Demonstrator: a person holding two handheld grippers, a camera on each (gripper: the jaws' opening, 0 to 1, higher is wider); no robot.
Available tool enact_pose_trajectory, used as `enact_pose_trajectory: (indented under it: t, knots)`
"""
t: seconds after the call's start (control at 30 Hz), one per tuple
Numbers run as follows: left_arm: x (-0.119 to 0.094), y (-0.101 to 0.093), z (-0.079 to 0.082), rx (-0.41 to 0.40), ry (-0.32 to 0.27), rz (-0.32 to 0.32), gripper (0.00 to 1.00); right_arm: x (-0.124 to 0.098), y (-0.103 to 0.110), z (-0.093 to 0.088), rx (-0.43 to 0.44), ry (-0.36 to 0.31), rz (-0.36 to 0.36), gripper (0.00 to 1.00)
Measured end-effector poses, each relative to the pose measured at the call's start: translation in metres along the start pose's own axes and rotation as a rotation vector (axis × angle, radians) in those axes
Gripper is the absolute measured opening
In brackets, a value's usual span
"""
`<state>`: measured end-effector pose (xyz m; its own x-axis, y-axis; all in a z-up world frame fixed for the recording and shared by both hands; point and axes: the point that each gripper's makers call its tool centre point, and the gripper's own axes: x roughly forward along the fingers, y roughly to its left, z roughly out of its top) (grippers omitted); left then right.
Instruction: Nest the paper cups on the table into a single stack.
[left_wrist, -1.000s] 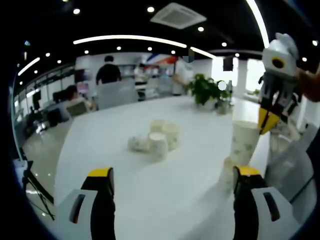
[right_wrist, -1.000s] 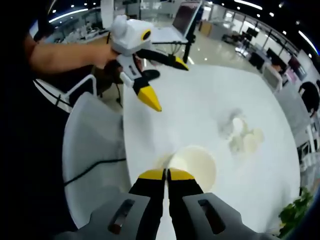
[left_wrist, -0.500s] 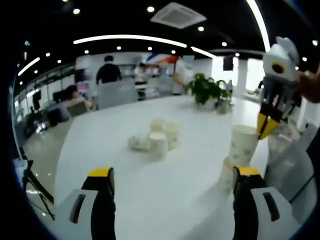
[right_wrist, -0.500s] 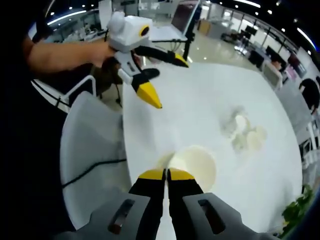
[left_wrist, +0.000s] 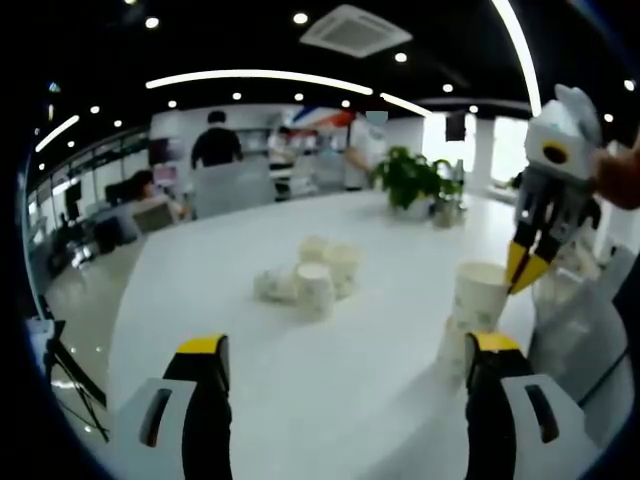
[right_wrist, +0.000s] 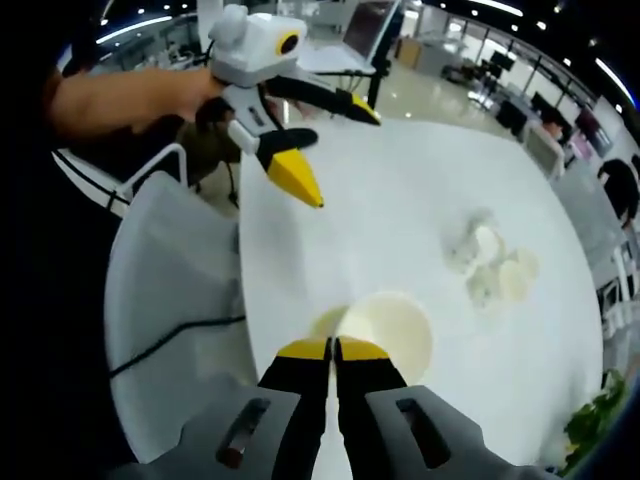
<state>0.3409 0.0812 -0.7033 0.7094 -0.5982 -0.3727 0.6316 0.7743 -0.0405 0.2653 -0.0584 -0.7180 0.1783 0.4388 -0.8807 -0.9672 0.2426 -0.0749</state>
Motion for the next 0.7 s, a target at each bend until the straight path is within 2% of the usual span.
enact_pose_trajectory:
  t: [0.4, 0.7]
  knots:
    - [0.0, -0.003, 0.002, 0.0, -0.006, -0.008, 0.96, 0.012, 0.004, -0.007, -0.02, 0.021, -0.004, 0.0]
    - [0.0, -0.002, 0.002, 0.002, -0.004, -0.01, 0.96, 0.017, -0.001, -0.008, -0.048, 0.023, -0.032, 0.0]
